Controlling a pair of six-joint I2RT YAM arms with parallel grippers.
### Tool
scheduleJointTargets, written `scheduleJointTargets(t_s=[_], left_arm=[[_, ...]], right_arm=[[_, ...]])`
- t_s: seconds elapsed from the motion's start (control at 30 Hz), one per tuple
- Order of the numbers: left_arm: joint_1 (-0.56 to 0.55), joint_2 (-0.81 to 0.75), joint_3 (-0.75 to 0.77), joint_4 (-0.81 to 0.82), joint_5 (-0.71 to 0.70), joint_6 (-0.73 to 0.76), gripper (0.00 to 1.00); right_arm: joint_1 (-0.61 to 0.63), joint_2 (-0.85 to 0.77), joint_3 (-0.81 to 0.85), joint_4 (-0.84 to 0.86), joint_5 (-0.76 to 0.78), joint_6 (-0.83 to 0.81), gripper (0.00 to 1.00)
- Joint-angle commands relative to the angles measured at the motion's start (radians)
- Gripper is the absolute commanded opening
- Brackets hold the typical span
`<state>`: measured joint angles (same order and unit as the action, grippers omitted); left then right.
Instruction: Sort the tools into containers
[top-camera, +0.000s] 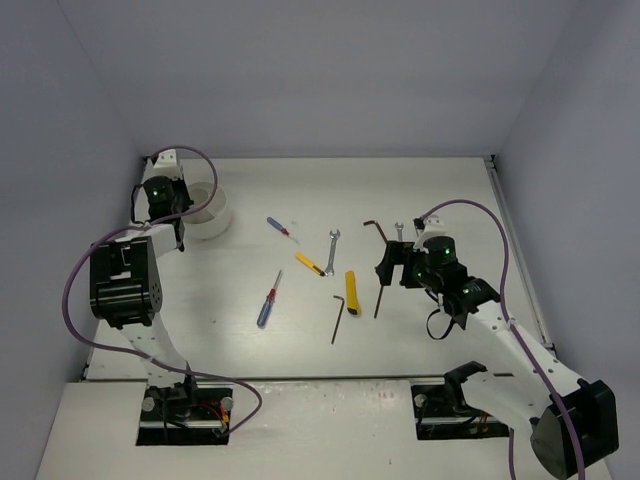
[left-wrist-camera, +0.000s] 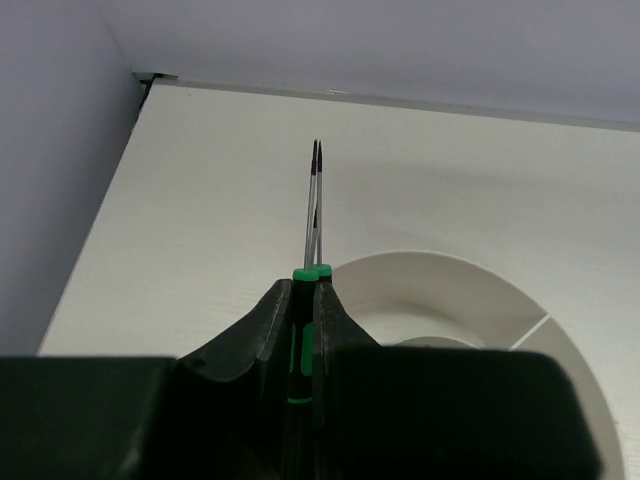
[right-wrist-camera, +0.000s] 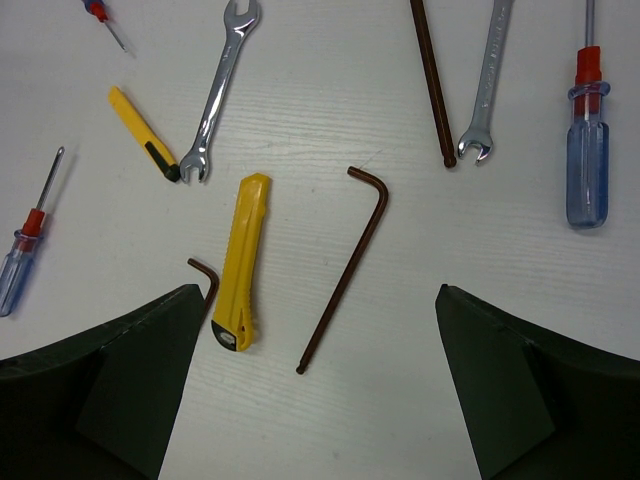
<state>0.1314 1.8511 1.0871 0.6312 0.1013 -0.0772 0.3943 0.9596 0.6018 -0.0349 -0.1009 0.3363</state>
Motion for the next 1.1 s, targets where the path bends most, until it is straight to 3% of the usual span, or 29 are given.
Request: scheduleJointTargets(t_s=[0.0, 0.13, 0.33, 0.77, 0.97, 1.07], left_arm=[[0.005, -0.07, -0.014, 0.114, -0.006, 0.004, 0.05], [0.006, -0.094, -0.06, 0.129, -0.017, -0.01, 0.11], [0.006, -0.151, -0.101, 0.133, -0.031, -0.04, 0.29], [0.004, -0.291, -0.163, 0.111, -0.052, -0.162, 0.39], [-0.07, -0.526, -0.101, -0.23, -0.168, -0.204, 0.42], [-0.174, -0.624, -0.03, -0.556, -0.231, -0.202, 0.45]], right_arm=[[0.008, -0.023, 0.021, 0.046, 0.02, -0.01, 1.0], [0.008, -0.029, 0.019, 0.047, 0.021, -0.009, 1.0], [0.008, -0.038, 0.021, 0.047, 0.018, -0.01, 1.0], [0.008, -0.077, 0.021, 0.047, 0.009, -0.008, 1.0], [0.008, -0.068, 0.032, 0.047, 0.004, -0.008, 1.0], [0.008, -0.07, 0.033, 0.046, 0.004, -0.004, 1.0]])
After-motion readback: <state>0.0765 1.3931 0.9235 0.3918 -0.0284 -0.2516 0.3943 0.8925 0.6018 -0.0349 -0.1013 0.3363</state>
